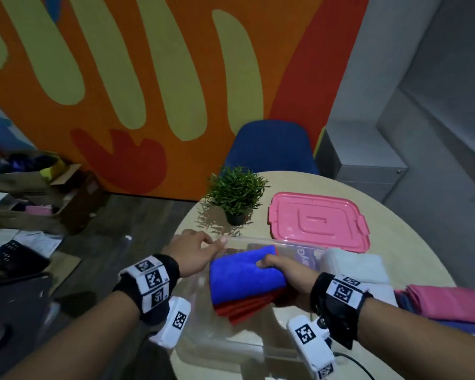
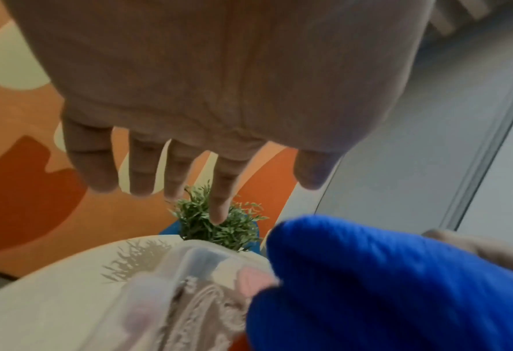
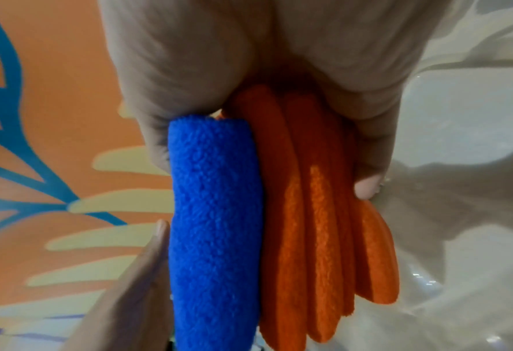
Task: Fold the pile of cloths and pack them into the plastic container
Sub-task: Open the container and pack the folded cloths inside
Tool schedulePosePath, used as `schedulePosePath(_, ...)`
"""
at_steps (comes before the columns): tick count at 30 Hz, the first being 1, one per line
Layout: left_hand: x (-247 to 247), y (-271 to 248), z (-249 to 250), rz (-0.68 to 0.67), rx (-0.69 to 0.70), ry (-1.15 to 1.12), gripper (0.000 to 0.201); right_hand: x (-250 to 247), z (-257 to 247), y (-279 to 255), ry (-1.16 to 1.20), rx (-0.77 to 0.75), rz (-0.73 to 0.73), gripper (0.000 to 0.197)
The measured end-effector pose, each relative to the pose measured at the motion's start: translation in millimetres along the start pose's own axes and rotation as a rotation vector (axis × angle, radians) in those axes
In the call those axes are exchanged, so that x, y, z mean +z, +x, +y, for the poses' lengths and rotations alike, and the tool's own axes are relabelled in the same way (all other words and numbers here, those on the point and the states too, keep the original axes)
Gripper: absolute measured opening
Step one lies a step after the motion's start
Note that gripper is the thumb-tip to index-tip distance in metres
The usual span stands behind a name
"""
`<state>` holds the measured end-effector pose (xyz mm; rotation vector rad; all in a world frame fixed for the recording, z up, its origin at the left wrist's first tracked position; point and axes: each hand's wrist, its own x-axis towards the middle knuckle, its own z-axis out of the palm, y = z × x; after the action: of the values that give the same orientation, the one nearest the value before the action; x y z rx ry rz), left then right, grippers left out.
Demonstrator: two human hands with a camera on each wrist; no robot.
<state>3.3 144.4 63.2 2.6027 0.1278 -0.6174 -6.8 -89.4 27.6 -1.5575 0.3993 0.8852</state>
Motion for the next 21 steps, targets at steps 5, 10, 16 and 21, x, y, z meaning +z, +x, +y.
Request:
schedulePosePath(5,24.1,16.8,-25.9,-0.122,-0.04,0.086,0.057,25.5,11.5,34.6,-0.114,0.084,0.069,0.075)
schedulePosePath(10,40.5,12.9,-25.8,-0.13,0.019,0.136,0.047,33.1,28.5,59.7,-0.038,0.145,0.109,0.085)
schedulePosePath(16,50.5,-4.0,-23.6,0.084,0.307,0.379,0.042,26.4,53.5,74.8,0.061,0.244,0.083,0.073)
schedulePosePath(21,56.0,0.7,-26.6,-0.072,0.378,0.621,0.058,24.7,55.2,76.2,-0.001,0.323,-0.051,0.058)
